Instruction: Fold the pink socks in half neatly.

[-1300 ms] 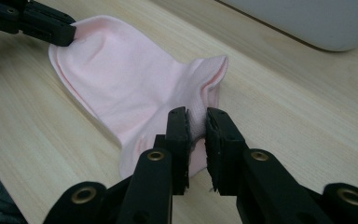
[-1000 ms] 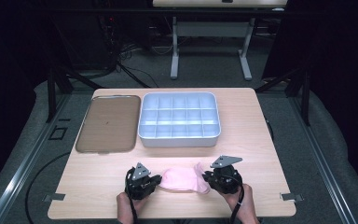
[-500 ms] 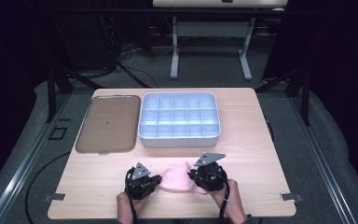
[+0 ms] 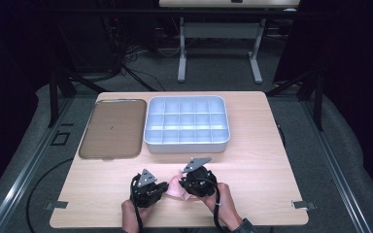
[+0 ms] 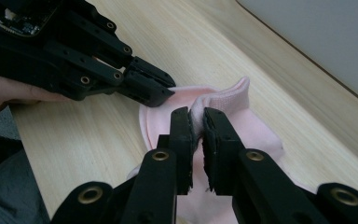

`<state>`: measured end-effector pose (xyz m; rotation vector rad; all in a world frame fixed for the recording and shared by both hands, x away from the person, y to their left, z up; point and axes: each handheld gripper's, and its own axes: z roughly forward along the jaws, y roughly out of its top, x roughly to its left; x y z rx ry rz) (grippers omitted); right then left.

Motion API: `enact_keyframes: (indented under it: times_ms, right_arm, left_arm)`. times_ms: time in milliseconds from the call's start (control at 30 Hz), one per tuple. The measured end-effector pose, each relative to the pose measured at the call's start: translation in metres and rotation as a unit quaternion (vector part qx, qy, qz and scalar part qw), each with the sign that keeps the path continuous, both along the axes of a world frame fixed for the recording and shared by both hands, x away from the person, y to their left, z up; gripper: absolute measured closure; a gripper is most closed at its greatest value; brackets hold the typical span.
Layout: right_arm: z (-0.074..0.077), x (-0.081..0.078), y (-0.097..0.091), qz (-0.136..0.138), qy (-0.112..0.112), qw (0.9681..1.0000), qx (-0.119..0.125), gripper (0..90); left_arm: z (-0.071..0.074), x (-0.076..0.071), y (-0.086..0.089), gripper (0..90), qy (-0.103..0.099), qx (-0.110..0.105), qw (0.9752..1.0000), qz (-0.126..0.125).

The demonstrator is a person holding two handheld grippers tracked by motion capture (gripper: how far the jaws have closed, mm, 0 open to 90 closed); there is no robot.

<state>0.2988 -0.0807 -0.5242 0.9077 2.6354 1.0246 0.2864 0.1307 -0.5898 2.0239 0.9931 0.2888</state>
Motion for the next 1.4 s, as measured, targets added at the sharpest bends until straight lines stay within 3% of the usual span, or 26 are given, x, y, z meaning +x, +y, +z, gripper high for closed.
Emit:
enact_keyframes:
  times_ms: [233,400,500,533,600,667,733,867,1000,1067,1167,1400]
  right_arm:
    - [-0.011,0.011,0.017,0.004,0.020,0.9998,0.007,81.3]
    - [-0.019,0.014,0.022,0.006,0.020,0.9997,0.012,81.0]
    - [-0.021,0.015,0.021,0.010,0.027,0.9995,0.014,74.4]
    - [-0.024,0.015,0.020,0.010,0.033,0.9991,0.025,63.9]
    - [-0.022,0.014,0.016,0.010,0.031,0.9991,0.029,56.6]
    - [-0.021,0.014,0.014,0.012,0.032,0.9987,0.038,56.9]
    - [-0.015,0.012,0.006,0.012,0.019,0.9984,0.052,56.4]
    - [-0.008,0.010,-0.013,-0.006,0.010,0.9985,0.054,55.5]
    - [-0.010,0.010,-0.022,-0.025,0.015,0.9989,0.038,52.9]
    - [-0.020,0.010,-0.028,-0.029,0.036,0.9982,0.039,47.3]
    - [-0.029,0.010,-0.028,-0.035,0.044,0.9980,0.028,44.6]
    - [-0.039,0.007,-0.021,-0.038,0.016,0.9990,-0.017,38.6]
  left_arm:
    - [0.000,0.000,0.000,83.3,0.000,0.000,1.0000,0.000]
    - [0.000,0.000,0.000,83.1,0.000,0.001,1.0000,0.002]
    - [0.000,0.000,0.000,82.9,0.001,0.002,1.0000,0.001]
    - [0.000,0.000,0.000,82.8,0.001,0.002,1.0000,0.001]
    - [0.000,0.000,0.000,82.8,0.001,0.002,1.0000,0.001]
    - [0.000,0.000,0.000,82.8,0.002,0.002,1.0000,0.000]
    - [0.000,0.000,0.000,82.7,0.001,0.001,1.0000,0.000]
    - [0.000,0.000,0.000,82.5,0.001,0.000,1.0000,0.000]
    - [0.000,0.000,0.000,82.3,0.000,0.000,1.0000,0.001]
    - [0.000,0.000,0.000,81.9,-0.001,0.002,1.0000,0.001]
    - [0.000,0.000,0.000,81.7,0.000,0.001,1.0000,0.002]
    - [0.000,0.000,0.000,81.3,0.000,0.001,1.0000,0.001]
